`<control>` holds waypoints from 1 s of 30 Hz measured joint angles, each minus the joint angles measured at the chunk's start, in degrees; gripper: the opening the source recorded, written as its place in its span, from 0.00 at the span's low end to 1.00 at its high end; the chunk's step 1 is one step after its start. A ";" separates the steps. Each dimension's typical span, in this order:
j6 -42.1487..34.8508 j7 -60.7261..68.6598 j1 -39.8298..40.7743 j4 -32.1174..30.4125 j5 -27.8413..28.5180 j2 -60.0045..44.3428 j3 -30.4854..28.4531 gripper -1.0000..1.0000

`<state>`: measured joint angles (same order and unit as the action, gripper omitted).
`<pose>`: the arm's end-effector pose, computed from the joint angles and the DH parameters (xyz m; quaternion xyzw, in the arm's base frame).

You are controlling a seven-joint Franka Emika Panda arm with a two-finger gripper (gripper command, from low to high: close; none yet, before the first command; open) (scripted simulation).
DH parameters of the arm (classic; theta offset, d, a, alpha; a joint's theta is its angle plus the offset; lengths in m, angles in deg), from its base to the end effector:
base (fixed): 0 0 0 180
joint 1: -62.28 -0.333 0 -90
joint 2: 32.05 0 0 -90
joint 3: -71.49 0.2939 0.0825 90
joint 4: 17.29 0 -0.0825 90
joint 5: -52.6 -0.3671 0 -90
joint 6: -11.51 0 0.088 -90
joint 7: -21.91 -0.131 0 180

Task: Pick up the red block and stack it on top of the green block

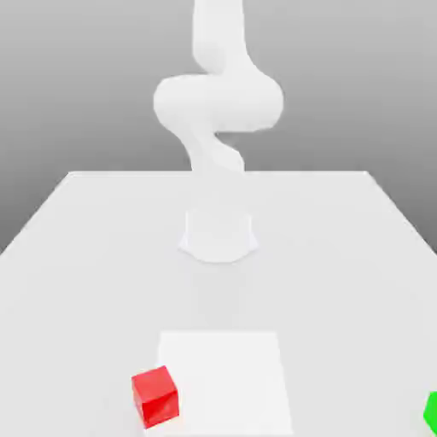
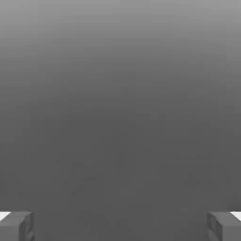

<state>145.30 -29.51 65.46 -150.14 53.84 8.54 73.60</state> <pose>0.3944 -0.0043 0.6379 -0.8404 0.4095 -0.3302 0.1301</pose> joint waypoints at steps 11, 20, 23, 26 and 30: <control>8.84 -25.21 11.69 -4.73 6.11 -23.40 6.77 0.50; 16.18 -42.94 16.08 -8.62 7.46 -41.80 6.46 0.50; 18.82 -46.84 16.29 -10.00 5.09 -47.52 6.28 0.50; 22.47 -49.21 16.29 -10.44 3.57 -53.27 5.91 0.50; 28.92 -51.02 14.52 -9.39 5.38 -61.20 3.66 0.00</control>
<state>174.23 -80.53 79.98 -159.53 59.21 -52.66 77.26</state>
